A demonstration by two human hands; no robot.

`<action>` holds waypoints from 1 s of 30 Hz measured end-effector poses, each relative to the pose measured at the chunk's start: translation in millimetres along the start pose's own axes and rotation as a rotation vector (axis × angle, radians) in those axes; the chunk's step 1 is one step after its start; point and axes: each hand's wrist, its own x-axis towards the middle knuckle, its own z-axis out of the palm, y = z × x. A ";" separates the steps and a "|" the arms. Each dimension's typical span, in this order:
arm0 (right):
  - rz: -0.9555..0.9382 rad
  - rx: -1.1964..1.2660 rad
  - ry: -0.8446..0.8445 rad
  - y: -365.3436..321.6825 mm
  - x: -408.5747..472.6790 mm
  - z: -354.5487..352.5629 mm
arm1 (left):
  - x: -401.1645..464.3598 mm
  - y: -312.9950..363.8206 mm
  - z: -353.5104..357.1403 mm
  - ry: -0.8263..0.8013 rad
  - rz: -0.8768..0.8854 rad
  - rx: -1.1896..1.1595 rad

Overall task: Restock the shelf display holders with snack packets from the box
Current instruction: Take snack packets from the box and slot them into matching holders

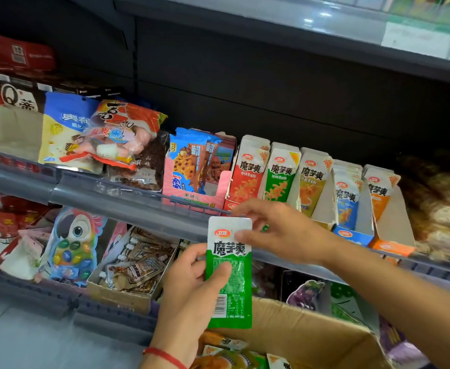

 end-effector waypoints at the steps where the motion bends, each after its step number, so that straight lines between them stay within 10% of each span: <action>1: 0.033 0.082 -0.020 -0.1 -8.3 1.0 | -1.4 -0.3 1.3 -0.021 0.019 0.031; 7: 0.117 0.068 0.125 5.5 -51.5 -7.4 | -2.6 -20.0 11.0 0.034 0.345 0.433; 14: 0.481 0.791 0.143 -9.3 -89.6 -2.4 | -6.4 -41.8 31.2 0.036 0.939 0.887; 23: 0.204 -0.183 0.717 12.6 -37.5 -112.7 | -0.9 -38.2 21.4 0.151 0.644 0.786; 30: 0.349 -0.315 0.562 56.9 40.6 -126.7 | 4.3 -34.2 17.8 0.166 0.556 0.733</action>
